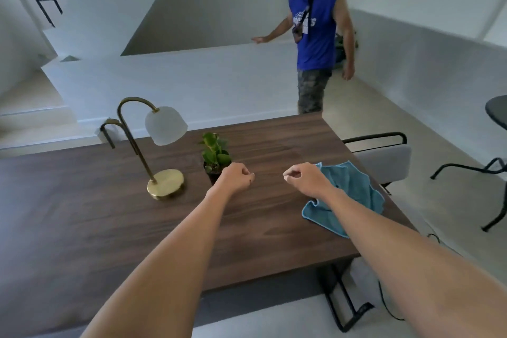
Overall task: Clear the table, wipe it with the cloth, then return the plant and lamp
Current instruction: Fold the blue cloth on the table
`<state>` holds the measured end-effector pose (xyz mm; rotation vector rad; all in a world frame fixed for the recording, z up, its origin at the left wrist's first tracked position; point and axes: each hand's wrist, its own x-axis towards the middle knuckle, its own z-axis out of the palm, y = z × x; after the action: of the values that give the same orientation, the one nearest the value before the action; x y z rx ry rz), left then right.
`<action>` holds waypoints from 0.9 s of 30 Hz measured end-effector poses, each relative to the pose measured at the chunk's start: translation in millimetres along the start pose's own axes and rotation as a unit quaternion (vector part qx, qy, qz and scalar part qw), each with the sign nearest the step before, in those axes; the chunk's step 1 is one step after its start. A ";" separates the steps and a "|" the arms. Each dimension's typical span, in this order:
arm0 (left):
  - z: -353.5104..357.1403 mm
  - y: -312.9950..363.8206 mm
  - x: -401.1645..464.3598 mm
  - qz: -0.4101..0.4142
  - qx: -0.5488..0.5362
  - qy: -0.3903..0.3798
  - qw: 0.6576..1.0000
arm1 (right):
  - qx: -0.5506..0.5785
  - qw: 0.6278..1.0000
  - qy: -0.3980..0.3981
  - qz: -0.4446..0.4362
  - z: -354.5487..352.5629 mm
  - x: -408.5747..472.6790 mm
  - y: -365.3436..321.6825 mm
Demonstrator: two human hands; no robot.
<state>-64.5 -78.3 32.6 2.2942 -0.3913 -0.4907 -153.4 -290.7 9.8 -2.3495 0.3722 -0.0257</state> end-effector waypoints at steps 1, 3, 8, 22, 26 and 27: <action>12.2 9.3 6.2 0.001 -0.005 0.007 1.000 | 0.001 1.000 0.002 -0.010 -11.3 3.5 12.1; 36.2 30.0 16.9 -0.005 -0.010 0.012 1.000 | -0.007 1.000 -0.002 -0.018 -35.0 7.8 34.2; 96.6 74.4 35.8 -0.024 -0.027 0.007 0.999 | -0.023 0.999 -0.019 -0.011 -86.6 21.9 93.2; 196.4 100.0 92.7 -0.047 -0.050 0.030 0.997 | -0.083 0.996 0.007 0.031 -115.2 83.0 200.7; 201.6 94.9 122.7 -0.034 -0.022 0.027 0.999 | -0.087 0.995 0.008 0.044 -112.2 105.0 217.9; 202.0 94.6 129.3 -0.031 -0.012 0.025 0.999 | -0.088 0.995 0.004 0.044 -111.6 109.6 221.1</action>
<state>-55.3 -318.9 -59.6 2.2956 -0.2903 -0.4656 -119.7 -547.1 -70.9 -2.5044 0.4999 0.0405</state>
